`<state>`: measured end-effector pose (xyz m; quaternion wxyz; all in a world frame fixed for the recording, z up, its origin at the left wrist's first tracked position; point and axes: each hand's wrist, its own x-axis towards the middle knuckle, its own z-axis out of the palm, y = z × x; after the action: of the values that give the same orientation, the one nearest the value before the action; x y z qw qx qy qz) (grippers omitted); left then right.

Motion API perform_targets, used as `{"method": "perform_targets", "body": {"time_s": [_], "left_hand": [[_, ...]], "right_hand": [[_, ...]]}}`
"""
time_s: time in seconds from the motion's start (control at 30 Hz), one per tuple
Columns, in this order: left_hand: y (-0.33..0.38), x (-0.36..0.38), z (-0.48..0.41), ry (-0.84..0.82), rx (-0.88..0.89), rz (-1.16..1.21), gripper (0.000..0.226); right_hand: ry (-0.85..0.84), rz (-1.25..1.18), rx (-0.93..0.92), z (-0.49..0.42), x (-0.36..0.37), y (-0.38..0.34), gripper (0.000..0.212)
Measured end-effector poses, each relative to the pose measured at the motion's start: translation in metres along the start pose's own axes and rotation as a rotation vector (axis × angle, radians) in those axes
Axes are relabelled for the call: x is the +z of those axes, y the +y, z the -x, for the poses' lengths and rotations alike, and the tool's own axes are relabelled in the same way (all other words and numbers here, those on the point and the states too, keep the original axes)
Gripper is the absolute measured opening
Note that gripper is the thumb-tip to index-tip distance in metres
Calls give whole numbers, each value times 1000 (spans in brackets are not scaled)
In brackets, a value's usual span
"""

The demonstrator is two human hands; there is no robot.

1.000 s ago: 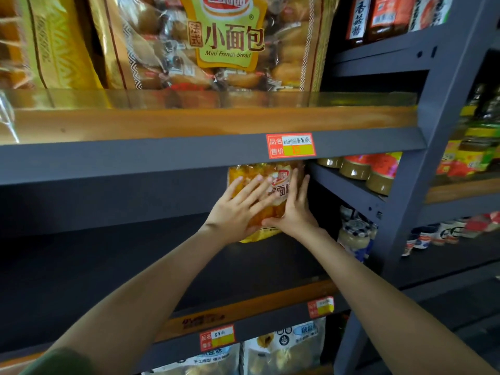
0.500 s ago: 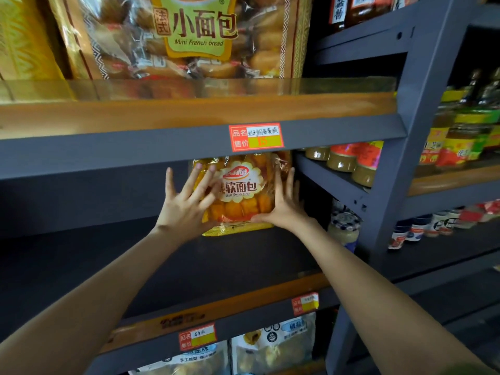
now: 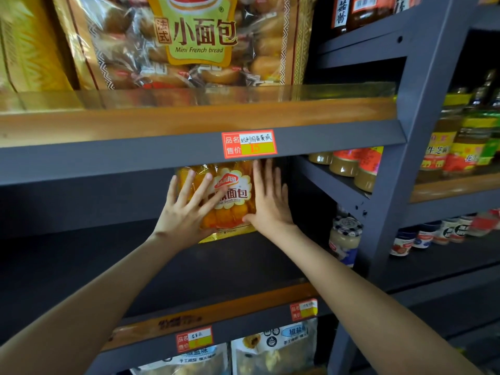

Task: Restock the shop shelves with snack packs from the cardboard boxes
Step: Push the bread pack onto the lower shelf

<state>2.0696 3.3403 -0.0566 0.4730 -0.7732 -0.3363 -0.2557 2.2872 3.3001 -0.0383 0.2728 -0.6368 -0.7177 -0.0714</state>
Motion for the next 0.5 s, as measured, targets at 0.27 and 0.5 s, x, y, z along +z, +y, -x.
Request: {"method": "perform_targets", "body": {"time_s": [0.27,0.5], "left_hand": [[20,-1,-20,-82,8,61,122],[7,-20,-5,-163,-301,303,132]], "right_hand": [[333,495,-237,4,7,0,116],[381,539,-360,16,12,-12,124]]}}
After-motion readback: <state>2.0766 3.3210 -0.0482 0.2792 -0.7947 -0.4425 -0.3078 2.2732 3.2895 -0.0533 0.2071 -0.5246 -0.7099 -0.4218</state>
